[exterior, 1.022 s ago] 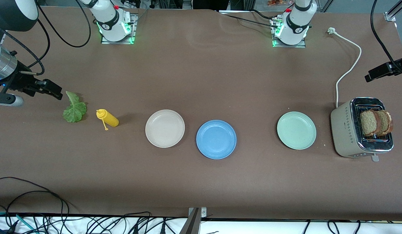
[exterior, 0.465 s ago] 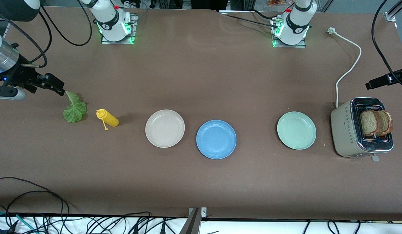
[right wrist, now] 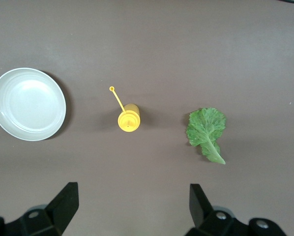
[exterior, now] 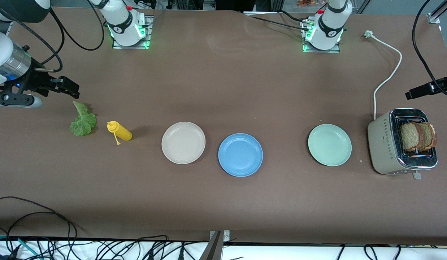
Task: Make sandwich in blue plate with both arms
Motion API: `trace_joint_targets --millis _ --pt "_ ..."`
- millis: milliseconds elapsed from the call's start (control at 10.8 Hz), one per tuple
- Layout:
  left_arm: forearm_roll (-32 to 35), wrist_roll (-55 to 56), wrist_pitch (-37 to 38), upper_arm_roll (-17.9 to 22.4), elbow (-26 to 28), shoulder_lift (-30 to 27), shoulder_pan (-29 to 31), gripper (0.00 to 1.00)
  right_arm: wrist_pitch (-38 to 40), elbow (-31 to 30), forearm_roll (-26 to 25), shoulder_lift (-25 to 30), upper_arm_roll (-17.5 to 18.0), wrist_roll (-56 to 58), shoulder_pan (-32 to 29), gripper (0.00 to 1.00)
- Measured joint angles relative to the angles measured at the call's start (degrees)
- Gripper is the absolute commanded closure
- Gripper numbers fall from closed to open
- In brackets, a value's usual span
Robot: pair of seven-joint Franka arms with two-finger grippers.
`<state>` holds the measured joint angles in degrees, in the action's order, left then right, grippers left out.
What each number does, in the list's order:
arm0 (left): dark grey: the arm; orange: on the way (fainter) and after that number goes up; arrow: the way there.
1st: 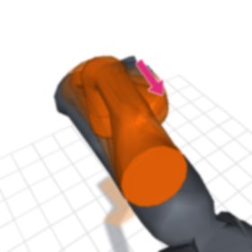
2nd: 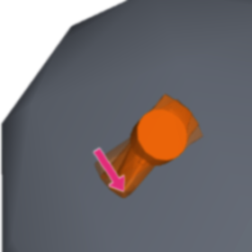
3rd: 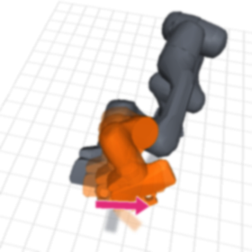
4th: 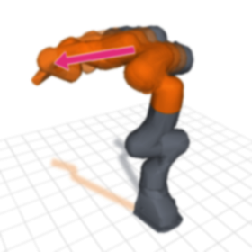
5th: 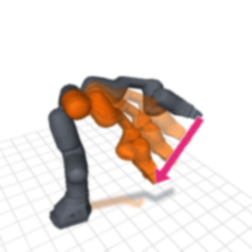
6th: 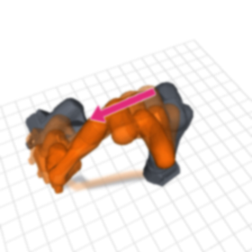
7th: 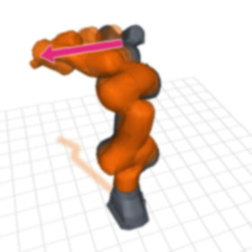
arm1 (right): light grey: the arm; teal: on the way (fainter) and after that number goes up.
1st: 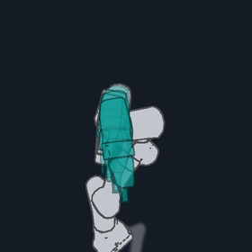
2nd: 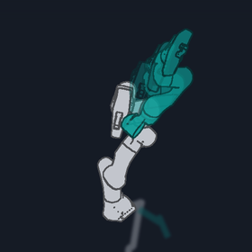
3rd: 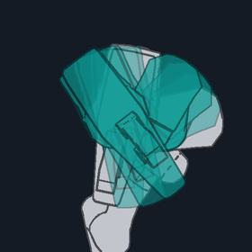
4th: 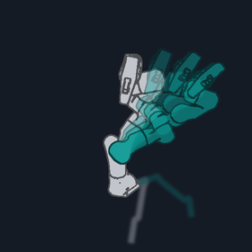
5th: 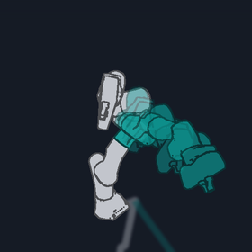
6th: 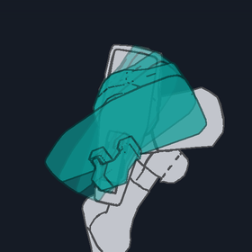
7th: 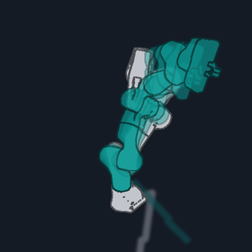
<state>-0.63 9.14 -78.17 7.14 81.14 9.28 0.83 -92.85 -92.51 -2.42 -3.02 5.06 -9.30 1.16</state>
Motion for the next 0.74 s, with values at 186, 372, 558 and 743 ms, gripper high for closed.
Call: trace_joint_targets --millis 186,372,558,743 --pt "-0.01 0.00 0.02 -0.83 -0.19 -0.15 -0.12 0.00 0.00 0.00 0.00 -0.40 -0.35 0.00 -0.18 0.00" --pt "-0.01 0.10 0.09 -3.72 -0.35 -0.70 -0.54 0.00 -0.05 0.00 0.00 -0.65 -0.62 0.01 -0.18 0.00" --pt "-0.01 0.12 0.10 -4.09 -0.44 -0.84 -0.67 0.00 -0.05 0.00 0.00 -0.84 -0.18 0.01 0.47 0.00" --pt "-0.01 0.12 0.10 -4.01 -0.44 -0.84 -0.63 0.00 0.01 0.00 0.00 -0.89 -0.01 0.01 0.82 0.00"
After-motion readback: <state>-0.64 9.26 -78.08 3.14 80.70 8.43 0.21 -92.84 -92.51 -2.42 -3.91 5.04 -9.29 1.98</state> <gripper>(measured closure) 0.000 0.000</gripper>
